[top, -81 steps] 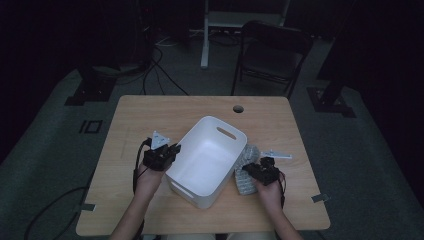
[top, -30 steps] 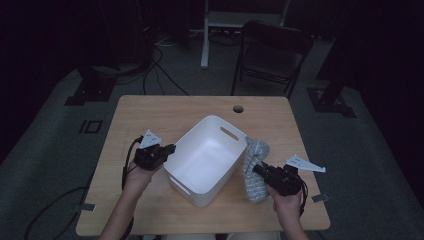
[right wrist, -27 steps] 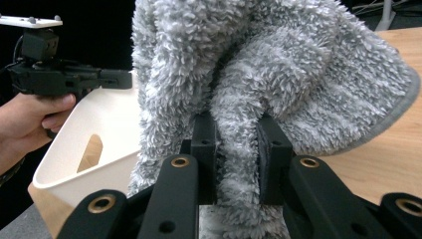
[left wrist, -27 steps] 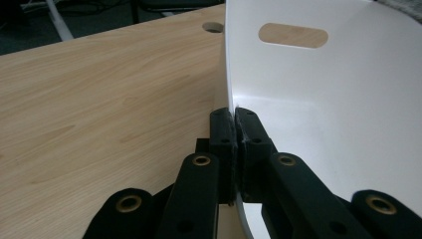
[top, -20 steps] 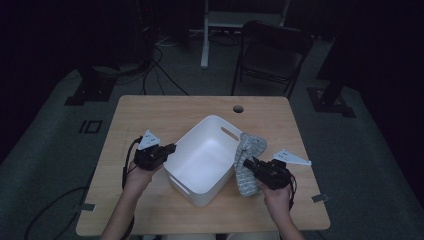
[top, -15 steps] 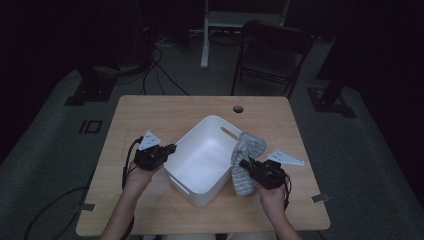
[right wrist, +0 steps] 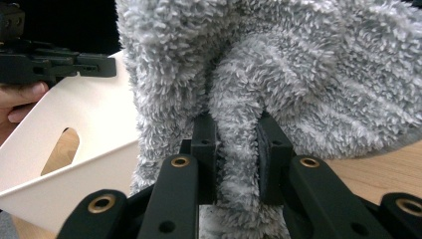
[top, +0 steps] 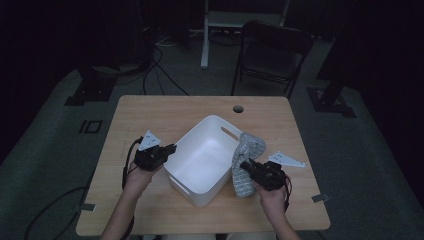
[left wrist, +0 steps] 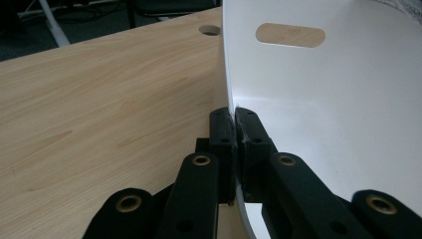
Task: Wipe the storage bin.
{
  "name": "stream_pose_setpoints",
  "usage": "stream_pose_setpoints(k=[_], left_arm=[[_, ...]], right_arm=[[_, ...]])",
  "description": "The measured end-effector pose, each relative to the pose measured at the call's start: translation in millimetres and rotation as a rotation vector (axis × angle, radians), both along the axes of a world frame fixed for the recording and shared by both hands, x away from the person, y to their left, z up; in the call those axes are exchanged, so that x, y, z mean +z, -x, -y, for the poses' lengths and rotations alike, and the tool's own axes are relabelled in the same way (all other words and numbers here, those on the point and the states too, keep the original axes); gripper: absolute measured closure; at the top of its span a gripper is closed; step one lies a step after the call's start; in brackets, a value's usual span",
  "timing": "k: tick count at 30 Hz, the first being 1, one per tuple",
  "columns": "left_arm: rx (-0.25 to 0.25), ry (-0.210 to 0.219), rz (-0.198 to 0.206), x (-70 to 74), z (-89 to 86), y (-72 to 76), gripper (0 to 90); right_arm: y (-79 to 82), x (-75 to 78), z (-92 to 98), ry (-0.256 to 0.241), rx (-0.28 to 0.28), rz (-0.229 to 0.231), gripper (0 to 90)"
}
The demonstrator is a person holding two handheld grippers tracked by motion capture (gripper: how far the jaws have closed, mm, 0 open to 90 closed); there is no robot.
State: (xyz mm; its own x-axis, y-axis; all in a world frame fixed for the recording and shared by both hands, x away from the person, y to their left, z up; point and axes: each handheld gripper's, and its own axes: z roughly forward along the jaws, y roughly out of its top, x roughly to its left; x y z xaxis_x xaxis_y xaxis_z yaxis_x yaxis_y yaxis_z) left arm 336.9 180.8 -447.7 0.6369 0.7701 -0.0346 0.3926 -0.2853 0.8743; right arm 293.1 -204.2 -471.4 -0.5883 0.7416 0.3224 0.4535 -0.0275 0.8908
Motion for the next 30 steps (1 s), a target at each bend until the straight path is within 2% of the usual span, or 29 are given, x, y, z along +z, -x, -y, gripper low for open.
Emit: stream_pose_setpoints(k=[8,13,15,21,30], left_arm=[[0.002,-0.002,-0.01,-0.6,0.1,-0.1,86.8],[0.003,-0.001,-0.008,-1.3,0.3,-0.2,86.7],[0.001,0.007,-0.02,-1.7,-0.3,-0.9,86.5],[0.0,-0.002,-0.019,-1.7,0.6,-1.0,86.4],[0.003,-0.002,-0.02,-1.9,1.3,-0.6,86.4]], right_arm=[[0.9,-5.6,0.0,0.012,0.002,-0.018,74.5],[1.0,-12.6,-0.6,0.028,0.004,-0.042,74.4],[0.2,-17.2,-2.3,0.038,0.009,-0.058,74.4],[-3.1,-27.6,-3.6,0.053,0.013,-0.09,74.3],[-6.3,-35.3,-3.7,0.067,0.009,-0.118,74.2]])
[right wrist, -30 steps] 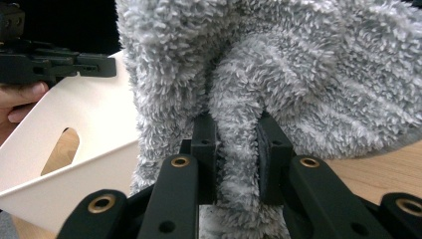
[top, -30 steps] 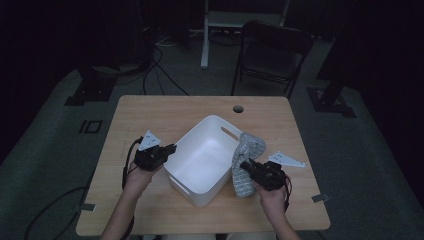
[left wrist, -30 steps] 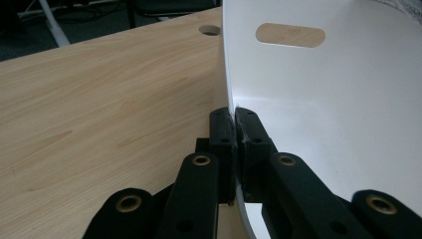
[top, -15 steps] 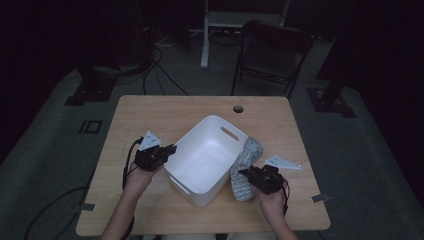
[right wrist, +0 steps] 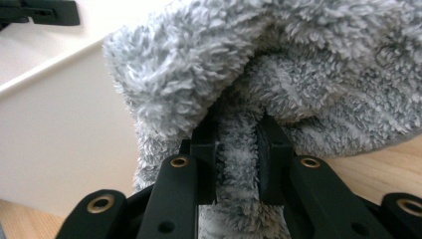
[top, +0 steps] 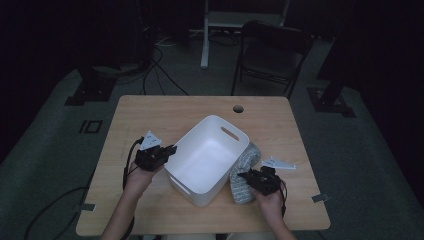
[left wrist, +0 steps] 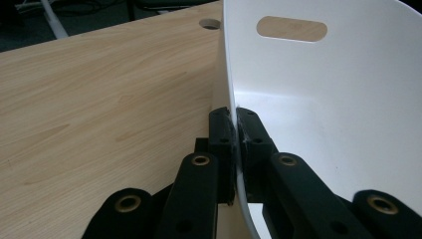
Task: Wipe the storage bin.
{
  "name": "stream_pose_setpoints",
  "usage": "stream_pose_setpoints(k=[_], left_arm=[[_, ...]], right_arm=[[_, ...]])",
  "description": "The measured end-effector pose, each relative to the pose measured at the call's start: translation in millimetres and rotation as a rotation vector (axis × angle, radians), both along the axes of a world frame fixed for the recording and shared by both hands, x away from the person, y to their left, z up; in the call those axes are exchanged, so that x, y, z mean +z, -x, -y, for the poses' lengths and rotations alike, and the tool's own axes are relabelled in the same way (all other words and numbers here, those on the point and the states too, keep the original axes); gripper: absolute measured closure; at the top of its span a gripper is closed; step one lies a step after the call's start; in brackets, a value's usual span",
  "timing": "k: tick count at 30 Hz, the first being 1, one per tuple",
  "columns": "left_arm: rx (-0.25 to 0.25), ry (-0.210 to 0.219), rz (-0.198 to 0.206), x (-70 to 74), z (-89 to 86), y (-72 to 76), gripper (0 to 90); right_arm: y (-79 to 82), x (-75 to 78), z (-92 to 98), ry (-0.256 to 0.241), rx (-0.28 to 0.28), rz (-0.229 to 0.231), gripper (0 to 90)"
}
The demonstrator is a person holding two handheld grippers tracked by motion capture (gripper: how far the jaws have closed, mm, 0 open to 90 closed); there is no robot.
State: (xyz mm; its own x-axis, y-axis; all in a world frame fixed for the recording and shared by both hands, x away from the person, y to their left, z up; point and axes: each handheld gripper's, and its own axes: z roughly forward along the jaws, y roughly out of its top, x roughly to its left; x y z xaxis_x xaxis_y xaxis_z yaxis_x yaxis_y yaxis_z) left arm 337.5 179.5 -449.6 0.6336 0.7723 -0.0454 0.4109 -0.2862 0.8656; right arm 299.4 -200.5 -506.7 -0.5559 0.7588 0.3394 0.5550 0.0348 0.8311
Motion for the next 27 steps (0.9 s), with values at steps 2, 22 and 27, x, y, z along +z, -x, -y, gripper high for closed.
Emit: stream_pose_setpoints(k=[2,22,27], left_arm=[[-0.001,0.004,-0.001,-0.3,-0.4,-0.2,86.4],[0.027,0.0,-0.016,-0.2,5.4,1.3,85.9],[0.031,-0.002,-0.019,0.0,5.6,1.4,85.9]], right_arm=[[-1.4,-2.0,0.0,0.004,-0.001,-0.008,74.2],[-13.5,-27.1,1.9,0.051,-0.009,-0.093,74.1],[0.2,-1.9,9.4,0.025,-0.014,0.005,74.2]])
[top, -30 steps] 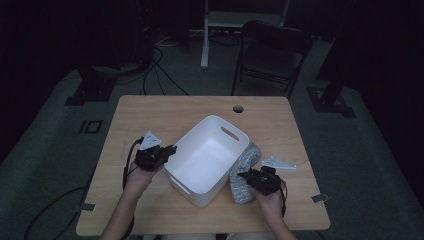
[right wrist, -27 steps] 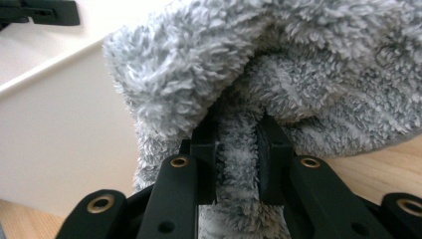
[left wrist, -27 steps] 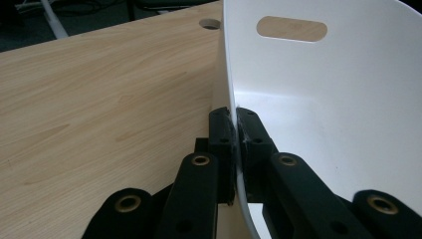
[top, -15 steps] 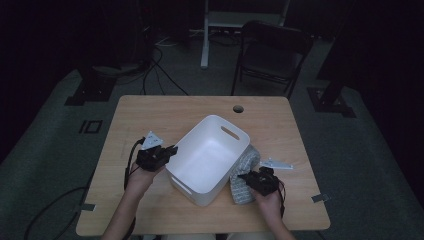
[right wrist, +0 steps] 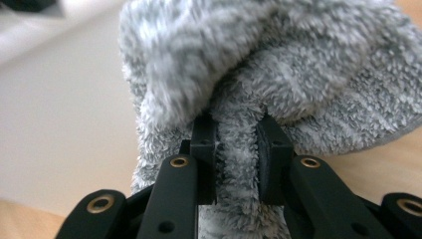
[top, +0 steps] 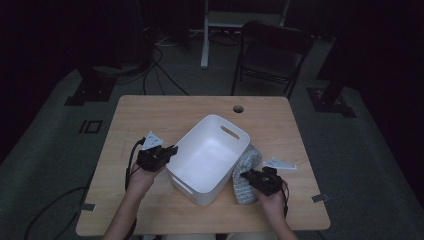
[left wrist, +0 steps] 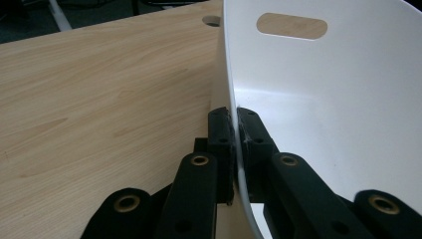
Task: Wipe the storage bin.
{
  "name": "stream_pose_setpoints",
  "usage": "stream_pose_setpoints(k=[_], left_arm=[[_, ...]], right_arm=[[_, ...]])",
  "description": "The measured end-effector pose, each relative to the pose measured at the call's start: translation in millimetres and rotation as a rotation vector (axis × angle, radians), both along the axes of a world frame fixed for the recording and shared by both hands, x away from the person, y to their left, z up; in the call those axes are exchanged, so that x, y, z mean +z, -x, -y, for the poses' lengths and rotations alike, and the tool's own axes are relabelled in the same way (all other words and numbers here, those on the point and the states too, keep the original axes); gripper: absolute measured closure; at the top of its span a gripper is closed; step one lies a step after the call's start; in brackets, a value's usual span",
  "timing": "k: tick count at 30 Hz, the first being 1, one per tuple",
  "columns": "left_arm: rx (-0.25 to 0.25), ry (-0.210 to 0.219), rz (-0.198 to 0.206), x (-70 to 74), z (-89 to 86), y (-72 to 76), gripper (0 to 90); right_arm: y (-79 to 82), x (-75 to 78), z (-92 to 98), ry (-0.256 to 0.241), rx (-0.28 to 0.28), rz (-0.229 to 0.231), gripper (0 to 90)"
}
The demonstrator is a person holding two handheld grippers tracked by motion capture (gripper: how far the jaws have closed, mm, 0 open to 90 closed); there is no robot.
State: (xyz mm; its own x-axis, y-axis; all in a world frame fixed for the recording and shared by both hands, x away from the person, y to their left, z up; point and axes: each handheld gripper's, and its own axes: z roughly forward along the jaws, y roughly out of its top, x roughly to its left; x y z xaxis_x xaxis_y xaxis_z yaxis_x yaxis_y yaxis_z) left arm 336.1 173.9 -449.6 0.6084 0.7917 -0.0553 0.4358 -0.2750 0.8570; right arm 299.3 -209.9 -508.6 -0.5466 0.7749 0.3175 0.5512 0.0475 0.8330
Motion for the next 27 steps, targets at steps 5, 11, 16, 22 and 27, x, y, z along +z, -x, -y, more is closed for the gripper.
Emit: stream_pose_setpoints(k=[5,11,16,22,27], left_arm=[[0.0,0.005,0.0,-0.4,-0.1,-0.1,85.8],[-0.005,0.001,0.004,-0.8,-0.2,-0.2,85.9],[-0.012,0.004,0.005,-1.2,-0.2,-0.6,85.8],[-0.011,0.006,0.004,-1.5,0.1,-0.5,85.6],[-0.009,0.003,0.004,-1.5,0.3,-0.1,85.6]], right_arm=[[20.3,33.0,4.7,-0.05,0.01,0.121,74.2],[27.6,41.9,-2.0,-0.076,0.034,0.149,74.1],[18.6,20.6,-17.0,-0.029,0.053,0.088,74.0],[14.2,8.7,-20.0,-0.006,0.046,0.039,73.8],[12.7,4.4,-20.6,0.004,0.046,0.02,73.8]])
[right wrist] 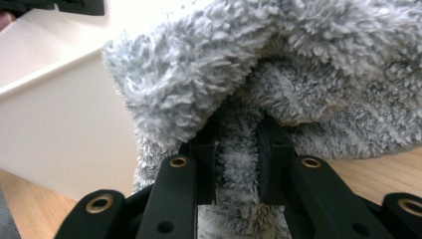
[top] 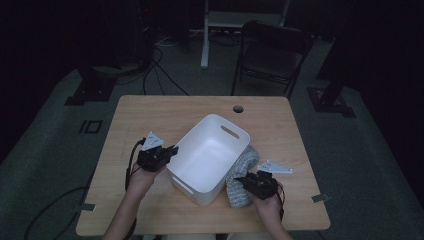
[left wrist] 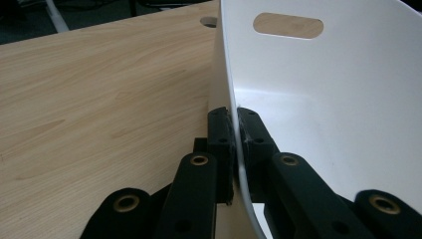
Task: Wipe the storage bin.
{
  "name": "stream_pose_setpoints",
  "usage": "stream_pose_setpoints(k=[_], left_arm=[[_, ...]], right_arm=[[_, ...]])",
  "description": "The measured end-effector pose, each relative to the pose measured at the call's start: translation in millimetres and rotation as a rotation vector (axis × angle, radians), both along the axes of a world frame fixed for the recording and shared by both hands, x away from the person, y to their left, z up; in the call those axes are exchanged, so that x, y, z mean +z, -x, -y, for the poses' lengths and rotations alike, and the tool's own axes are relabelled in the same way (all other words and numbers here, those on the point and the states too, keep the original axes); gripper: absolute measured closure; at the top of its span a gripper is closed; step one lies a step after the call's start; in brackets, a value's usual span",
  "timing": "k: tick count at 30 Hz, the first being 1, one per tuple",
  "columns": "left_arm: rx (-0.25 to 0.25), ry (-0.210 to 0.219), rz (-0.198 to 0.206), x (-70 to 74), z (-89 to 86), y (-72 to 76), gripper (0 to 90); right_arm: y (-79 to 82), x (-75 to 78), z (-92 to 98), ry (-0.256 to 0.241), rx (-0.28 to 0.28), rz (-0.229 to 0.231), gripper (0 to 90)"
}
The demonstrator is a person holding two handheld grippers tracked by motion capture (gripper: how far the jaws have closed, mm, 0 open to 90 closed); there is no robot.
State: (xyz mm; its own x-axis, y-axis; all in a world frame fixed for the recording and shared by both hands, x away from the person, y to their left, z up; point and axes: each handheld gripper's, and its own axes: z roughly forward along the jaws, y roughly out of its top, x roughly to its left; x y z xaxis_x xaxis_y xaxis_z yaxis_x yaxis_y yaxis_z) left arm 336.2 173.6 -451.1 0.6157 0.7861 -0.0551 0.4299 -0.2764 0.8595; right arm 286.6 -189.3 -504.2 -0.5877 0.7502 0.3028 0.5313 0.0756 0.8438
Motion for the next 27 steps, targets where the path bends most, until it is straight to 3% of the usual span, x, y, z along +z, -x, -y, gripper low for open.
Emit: stream_pose_setpoints(k=[18,24,27], left_arm=[[0.006,-0.009,0.011,-1.1,2.2,1.2,85.5],[0.011,-0.001,0.009,-1.6,2.0,0.8,85.4],[0.012,-0.005,0.008,-1.4,2.2,0.8,85.4]], right_arm=[[-16.1,-32.2,0.8,0.048,-0.002,-0.118,73.6],[-14.3,-27.3,2.3,0.083,0.003,-0.098,73.8],[-13.1,-20.7,5.9,0.068,-0.007,-0.081,73.8]])
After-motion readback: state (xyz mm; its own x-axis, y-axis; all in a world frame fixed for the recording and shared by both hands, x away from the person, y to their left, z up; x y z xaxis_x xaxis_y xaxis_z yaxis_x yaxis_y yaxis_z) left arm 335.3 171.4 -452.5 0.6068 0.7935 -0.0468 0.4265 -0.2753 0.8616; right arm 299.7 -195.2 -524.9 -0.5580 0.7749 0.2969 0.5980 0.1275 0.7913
